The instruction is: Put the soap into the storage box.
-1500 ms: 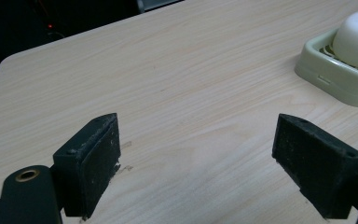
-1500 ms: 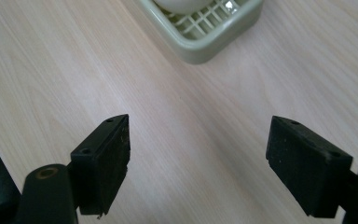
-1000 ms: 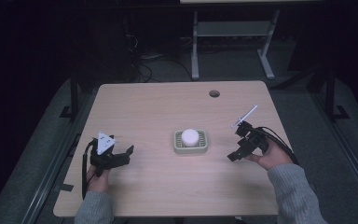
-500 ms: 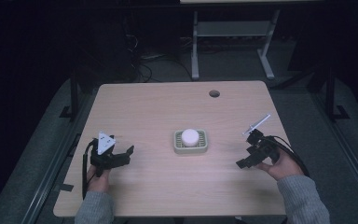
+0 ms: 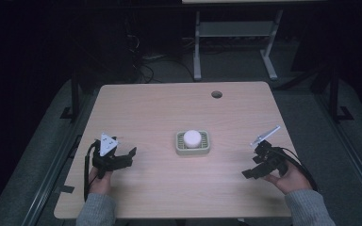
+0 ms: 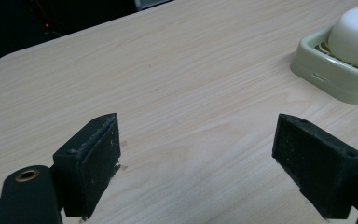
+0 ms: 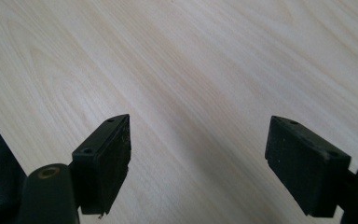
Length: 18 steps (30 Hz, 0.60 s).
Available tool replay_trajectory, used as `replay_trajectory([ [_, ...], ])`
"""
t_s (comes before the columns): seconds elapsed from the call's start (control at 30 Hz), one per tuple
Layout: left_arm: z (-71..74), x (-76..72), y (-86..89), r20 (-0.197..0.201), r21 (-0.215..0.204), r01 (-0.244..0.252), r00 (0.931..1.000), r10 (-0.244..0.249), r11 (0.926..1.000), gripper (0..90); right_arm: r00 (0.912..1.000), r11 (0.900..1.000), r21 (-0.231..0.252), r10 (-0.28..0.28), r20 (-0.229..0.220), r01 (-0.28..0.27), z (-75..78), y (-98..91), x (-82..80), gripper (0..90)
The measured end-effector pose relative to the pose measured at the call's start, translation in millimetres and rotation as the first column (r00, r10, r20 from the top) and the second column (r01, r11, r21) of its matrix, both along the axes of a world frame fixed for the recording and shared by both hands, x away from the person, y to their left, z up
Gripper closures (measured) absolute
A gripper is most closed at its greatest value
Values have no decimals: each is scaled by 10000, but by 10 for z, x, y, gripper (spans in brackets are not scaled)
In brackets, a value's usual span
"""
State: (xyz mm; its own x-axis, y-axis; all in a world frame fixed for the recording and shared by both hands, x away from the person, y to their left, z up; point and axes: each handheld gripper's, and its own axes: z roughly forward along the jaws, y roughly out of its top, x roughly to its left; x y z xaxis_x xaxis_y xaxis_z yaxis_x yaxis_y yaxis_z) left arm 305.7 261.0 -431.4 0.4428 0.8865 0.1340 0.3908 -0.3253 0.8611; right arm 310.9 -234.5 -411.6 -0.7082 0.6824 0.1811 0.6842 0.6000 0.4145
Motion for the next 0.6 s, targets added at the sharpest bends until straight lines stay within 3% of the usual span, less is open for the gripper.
replay_trajectory([
  [0.6,4,9,14,4,28,-68,10000,68,10000,148,9993,9994,313,-159,339,148,-71,-66,-240,210],
])
